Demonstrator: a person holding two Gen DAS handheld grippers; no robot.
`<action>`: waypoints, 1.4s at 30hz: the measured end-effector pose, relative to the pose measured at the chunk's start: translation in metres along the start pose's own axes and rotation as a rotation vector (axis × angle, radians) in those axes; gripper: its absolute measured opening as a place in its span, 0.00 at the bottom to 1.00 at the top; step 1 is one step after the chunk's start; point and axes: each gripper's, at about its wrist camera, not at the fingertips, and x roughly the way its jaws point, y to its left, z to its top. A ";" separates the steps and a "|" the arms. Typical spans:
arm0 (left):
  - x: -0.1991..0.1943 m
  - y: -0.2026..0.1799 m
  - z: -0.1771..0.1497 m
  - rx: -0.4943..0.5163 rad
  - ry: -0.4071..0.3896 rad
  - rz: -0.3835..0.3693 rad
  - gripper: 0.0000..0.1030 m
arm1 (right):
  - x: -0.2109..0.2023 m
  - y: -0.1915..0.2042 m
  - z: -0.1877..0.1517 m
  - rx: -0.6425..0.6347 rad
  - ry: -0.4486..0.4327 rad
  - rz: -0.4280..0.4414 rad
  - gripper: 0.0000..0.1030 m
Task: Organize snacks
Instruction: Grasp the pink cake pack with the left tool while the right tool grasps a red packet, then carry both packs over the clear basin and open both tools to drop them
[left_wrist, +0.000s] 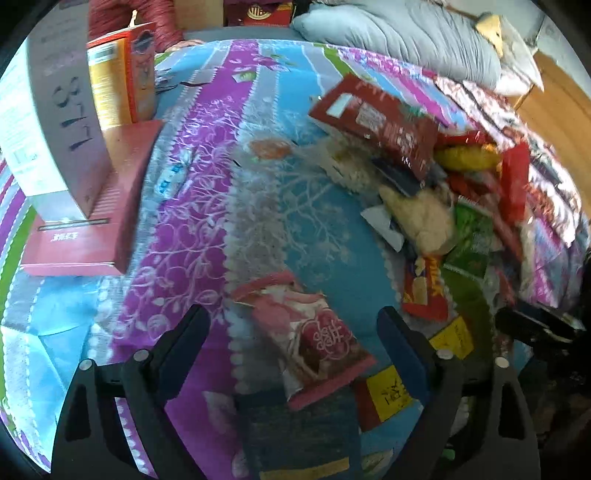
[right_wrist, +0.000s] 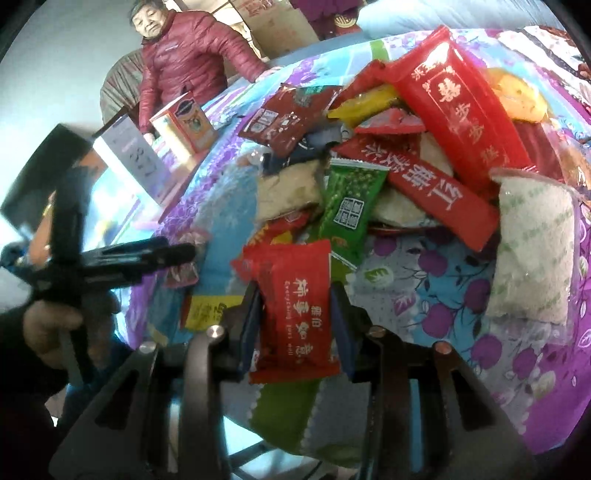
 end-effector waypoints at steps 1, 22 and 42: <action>0.005 -0.001 -0.002 0.011 0.013 0.014 0.69 | 0.000 -0.001 -0.001 -0.001 -0.003 0.002 0.37; -0.114 0.014 0.023 0.142 -0.355 0.314 0.35 | -0.029 0.042 0.030 -0.128 -0.091 -0.085 0.36; -0.181 0.059 0.021 -0.019 -0.500 0.299 0.35 | -0.050 0.148 0.095 -0.349 -0.183 -0.047 0.36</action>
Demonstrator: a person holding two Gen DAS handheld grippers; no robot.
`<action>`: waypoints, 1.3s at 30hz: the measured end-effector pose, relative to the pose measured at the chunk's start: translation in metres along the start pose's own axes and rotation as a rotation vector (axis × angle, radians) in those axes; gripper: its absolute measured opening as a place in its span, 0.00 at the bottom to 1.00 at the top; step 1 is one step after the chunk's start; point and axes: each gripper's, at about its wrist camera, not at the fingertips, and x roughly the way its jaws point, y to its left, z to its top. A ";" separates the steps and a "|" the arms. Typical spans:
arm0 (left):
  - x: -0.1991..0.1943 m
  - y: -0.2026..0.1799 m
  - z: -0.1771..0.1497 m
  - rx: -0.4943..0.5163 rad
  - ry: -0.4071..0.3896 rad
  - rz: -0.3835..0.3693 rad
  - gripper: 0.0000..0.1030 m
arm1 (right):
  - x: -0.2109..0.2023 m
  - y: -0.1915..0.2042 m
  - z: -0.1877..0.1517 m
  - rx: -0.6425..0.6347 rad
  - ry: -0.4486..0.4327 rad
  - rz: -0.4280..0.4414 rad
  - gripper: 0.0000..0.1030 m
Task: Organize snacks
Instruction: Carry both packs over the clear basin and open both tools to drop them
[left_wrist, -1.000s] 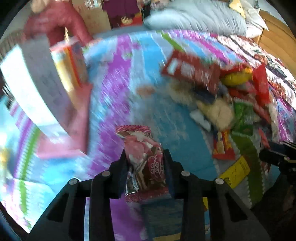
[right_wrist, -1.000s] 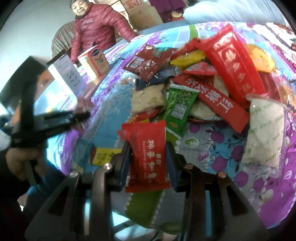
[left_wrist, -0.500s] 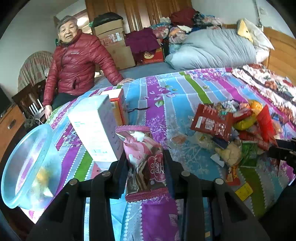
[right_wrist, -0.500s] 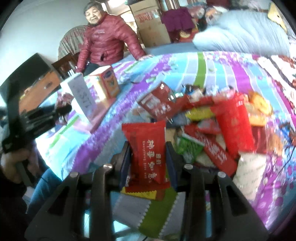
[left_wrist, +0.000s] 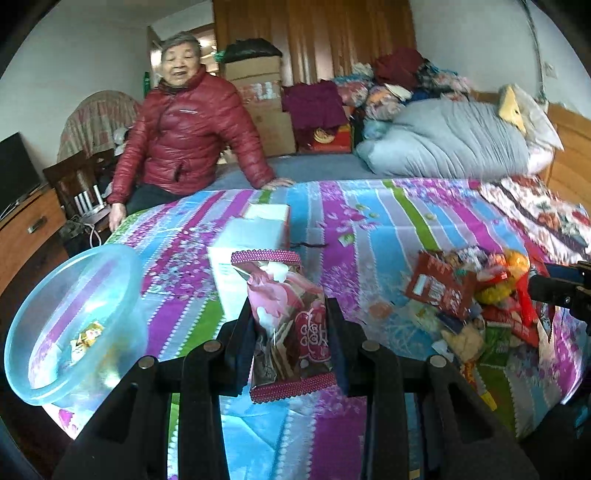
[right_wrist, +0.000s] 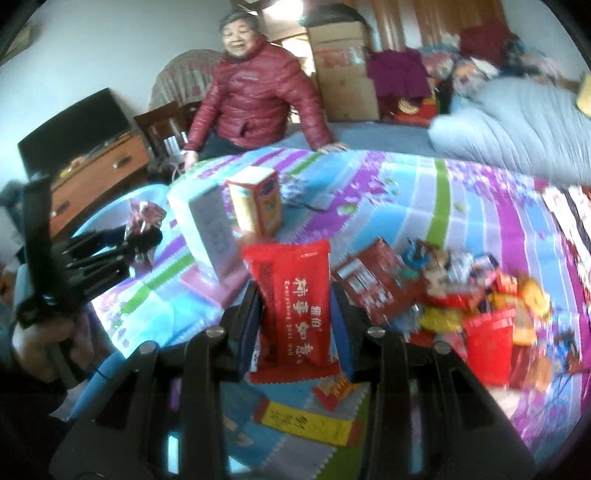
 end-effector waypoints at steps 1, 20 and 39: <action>-0.003 0.006 0.001 -0.013 -0.009 0.004 0.35 | 0.001 0.006 0.006 -0.013 -0.005 0.005 0.36; -0.061 0.231 0.043 -0.299 -0.153 0.274 0.35 | 0.044 0.166 0.137 -0.270 -0.095 0.259 0.36; -0.034 0.381 -0.003 -0.401 0.019 0.452 0.35 | 0.158 0.327 0.174 -0.411 0.108 0.493 0.36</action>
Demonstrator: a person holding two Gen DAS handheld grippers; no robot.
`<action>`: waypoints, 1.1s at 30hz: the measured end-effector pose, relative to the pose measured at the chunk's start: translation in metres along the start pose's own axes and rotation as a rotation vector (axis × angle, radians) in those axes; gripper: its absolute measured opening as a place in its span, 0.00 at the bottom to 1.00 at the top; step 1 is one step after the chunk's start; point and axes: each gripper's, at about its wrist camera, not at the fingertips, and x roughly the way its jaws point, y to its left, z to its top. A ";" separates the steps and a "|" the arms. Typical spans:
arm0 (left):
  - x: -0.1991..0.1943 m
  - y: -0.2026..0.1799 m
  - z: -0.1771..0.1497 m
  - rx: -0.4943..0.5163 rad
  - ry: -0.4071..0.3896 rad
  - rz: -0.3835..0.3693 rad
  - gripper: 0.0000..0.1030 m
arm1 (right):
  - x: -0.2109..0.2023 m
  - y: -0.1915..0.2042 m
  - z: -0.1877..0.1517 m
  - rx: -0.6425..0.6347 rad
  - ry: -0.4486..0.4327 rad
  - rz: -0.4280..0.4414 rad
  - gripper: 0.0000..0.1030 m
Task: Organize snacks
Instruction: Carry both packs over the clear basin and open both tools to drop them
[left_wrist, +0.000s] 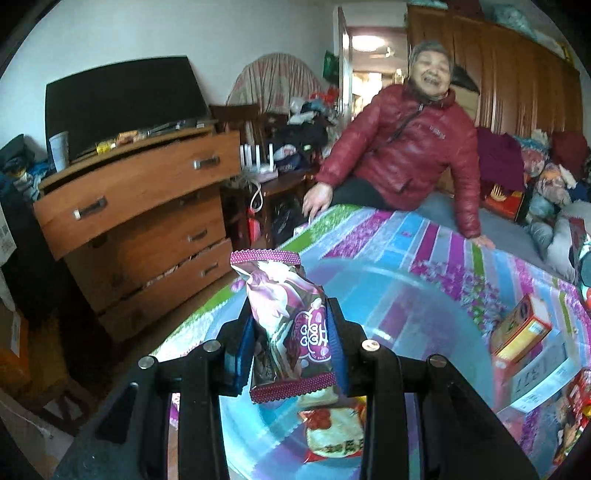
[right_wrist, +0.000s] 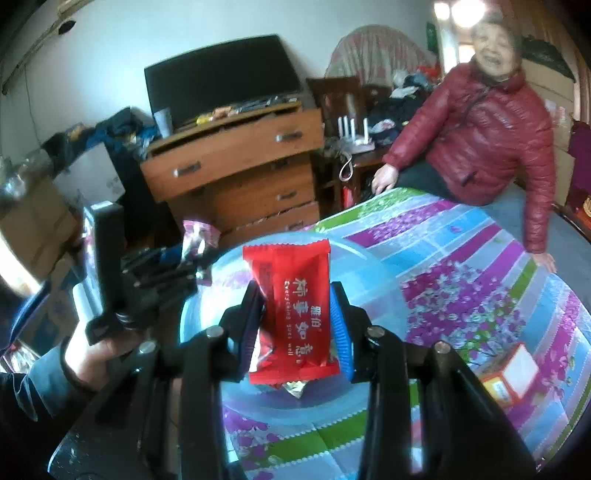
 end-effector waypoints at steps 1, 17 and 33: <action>0.005 -0.001 -0.003 0.006 0.014 0.002 0.35 | 0.008 0.003 -0.002 -0.002 0.013 0.007 0.36; 0.035 0.001 -0.025 0.012 0.075 0.000 0.35 | 0.043 0.013 -0.009 -0.012 0.093 0.013 0.36; 0.040 -0.001 -0.027 0.014 0.080 0.003 0.35 | 0.052 0.011 -0.011 0.003 0.106 0.004 0.36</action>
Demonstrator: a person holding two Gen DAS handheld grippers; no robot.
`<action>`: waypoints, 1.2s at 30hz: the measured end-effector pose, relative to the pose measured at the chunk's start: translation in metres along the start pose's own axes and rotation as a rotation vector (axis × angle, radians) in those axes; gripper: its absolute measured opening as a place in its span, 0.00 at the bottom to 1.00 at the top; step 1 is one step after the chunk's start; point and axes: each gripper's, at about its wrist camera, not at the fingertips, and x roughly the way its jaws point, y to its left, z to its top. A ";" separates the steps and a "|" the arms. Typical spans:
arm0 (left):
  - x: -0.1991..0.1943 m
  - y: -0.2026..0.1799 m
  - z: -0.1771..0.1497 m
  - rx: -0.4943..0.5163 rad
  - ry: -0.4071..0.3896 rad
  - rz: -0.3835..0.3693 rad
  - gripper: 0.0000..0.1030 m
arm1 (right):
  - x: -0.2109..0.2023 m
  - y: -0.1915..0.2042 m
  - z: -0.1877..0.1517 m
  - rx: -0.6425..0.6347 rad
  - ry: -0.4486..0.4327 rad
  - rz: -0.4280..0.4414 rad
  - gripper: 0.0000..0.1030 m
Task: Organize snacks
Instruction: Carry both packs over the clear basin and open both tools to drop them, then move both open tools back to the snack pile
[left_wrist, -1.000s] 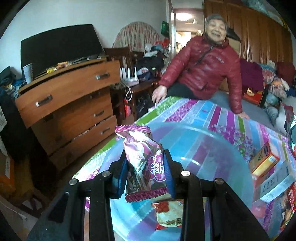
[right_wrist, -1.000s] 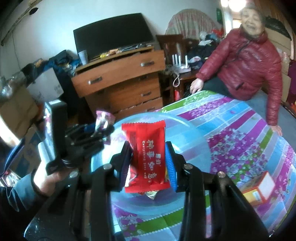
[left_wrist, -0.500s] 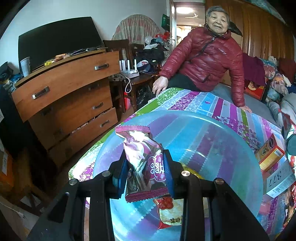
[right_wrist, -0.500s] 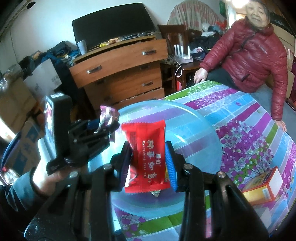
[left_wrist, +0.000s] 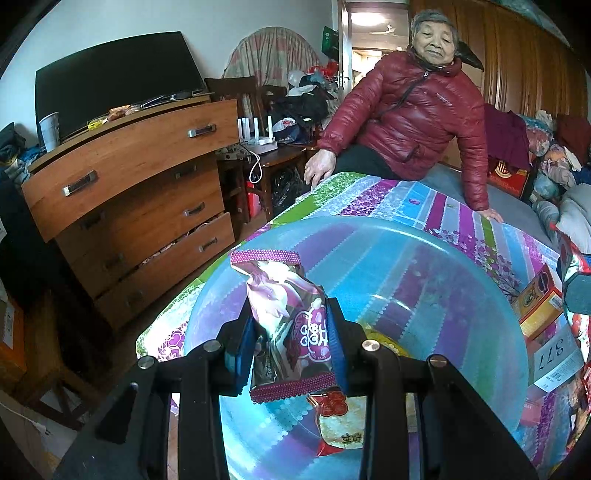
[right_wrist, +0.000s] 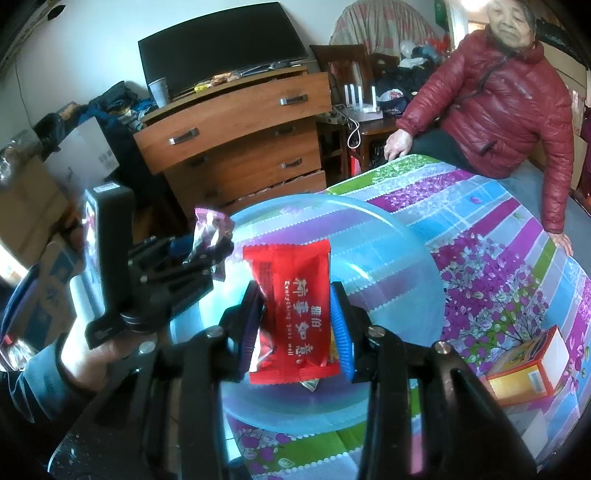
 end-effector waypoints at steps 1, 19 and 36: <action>0.001 0.000 0.000 0.000 0.001 -0.001 0.35 | 0.000 0.000 -0.001 -0.001 0.000 0.000 0.37; -0.072 -0.071 -0.043 0.132 -0.120 -0.280 0.79 | -0.088 -0.008 -0.168 0.119 -0.128 -0.159 0.80; -0.090 -0.353 -0.232 0.660 0.211 -0.748 0.79 | -0.207 -0.119 -0.424 0.663 0.039 -0.534 0.80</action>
